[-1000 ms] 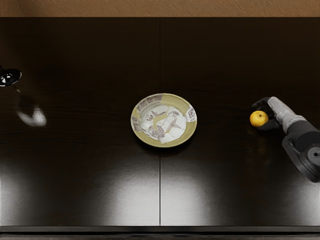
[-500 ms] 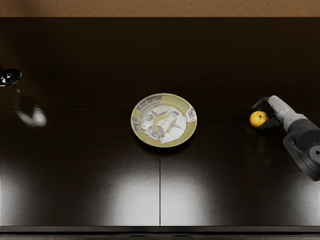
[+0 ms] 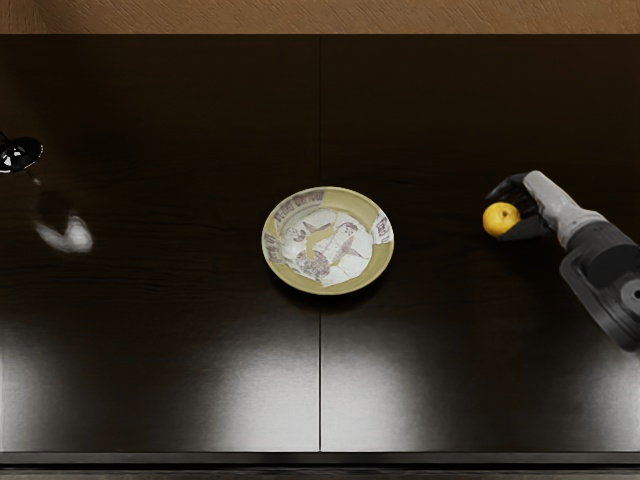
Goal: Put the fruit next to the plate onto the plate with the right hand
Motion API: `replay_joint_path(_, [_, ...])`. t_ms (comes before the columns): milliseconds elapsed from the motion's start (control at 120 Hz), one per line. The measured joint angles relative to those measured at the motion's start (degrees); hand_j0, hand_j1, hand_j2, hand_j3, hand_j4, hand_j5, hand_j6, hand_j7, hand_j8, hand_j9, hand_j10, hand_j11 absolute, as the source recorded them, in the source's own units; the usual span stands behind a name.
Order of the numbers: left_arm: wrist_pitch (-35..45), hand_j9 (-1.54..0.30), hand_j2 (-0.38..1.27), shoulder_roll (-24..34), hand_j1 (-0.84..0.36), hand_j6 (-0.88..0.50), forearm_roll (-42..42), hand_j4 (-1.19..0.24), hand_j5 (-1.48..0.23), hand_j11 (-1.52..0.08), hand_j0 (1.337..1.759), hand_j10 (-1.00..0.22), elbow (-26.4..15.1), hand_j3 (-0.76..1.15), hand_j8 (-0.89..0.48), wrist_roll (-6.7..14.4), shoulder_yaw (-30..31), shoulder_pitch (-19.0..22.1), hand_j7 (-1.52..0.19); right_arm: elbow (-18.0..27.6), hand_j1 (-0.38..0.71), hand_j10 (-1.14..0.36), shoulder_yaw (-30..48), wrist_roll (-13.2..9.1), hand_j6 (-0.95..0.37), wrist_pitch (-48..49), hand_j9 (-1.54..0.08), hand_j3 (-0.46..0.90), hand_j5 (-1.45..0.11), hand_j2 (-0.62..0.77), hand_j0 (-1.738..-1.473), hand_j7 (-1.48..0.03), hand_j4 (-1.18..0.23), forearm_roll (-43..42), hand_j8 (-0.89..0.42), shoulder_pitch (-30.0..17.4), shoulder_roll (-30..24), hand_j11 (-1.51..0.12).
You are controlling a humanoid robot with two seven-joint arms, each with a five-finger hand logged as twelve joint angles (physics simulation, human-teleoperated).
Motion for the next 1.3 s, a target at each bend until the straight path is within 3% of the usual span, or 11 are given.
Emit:
replay_joint_path(833, [0.00, 0.00, 0.00, 0.00, 0.34, 0.00, 0.00, 0.00, 0.00, 0.00, 1.658, 0.00, 0.00, 0.00, 0.00, 0.00, 0.00, -0.03, 0.00, 3.94, 0.27, -0.58, 3.13, 0.17, -0.47, 0.47, -0.77, 0.00, -0.77, 0.14, -1.658, -0.76, -0.58, 1.07, -0.44, 0.08, 5.76, -0.77])
replay_joint_path(1300, [0.00, 0.00, 0.00, 0.00, 0.34, 0.00, 0.00, 0.00, 0.00, 0.00, 1.658, 0.00, 0.00, 0.00, 0.00, 0.01, 0.01, 0.02, 0.00, 4.48, 0.27, -0.58, 3.95, 0.08, -0.47, 0.46, -0.77, 0.00, -0.77, 0.15, -1.658, -0.76, -0.58, 1.10, -0.43, 0.99, 13.15, -0.77])
